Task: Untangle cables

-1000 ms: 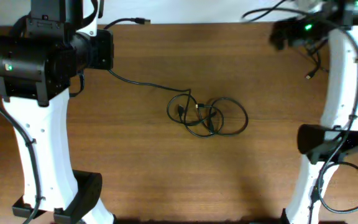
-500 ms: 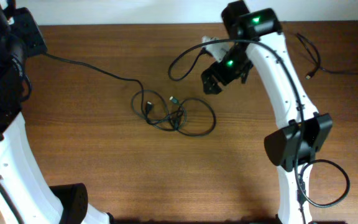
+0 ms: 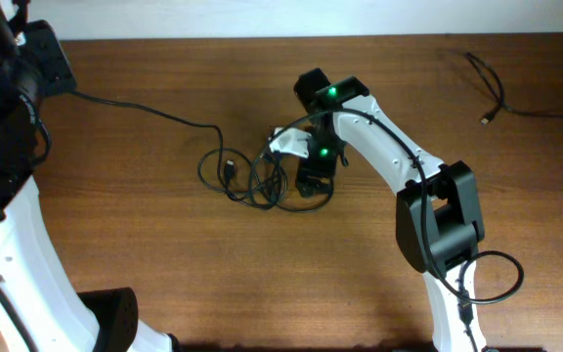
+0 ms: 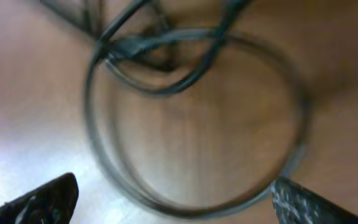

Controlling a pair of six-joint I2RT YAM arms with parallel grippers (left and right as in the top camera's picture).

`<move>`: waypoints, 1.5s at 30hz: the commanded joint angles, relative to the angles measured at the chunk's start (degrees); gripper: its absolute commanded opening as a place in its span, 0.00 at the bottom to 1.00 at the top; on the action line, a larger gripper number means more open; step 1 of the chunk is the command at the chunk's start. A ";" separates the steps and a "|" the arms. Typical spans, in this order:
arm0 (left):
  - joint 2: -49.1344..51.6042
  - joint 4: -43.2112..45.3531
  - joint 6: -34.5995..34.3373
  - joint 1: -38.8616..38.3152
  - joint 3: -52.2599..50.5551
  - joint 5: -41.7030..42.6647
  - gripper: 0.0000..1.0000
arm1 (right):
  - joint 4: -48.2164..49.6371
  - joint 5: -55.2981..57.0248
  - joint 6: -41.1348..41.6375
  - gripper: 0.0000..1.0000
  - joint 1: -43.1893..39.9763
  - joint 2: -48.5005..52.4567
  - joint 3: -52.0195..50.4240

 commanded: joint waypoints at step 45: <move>-0.24 -0.37 -0.90 0.20 0.57 2.32 0.00 | -24.74 -6.40 49.64 0.04 -63.14 -12.44 69.16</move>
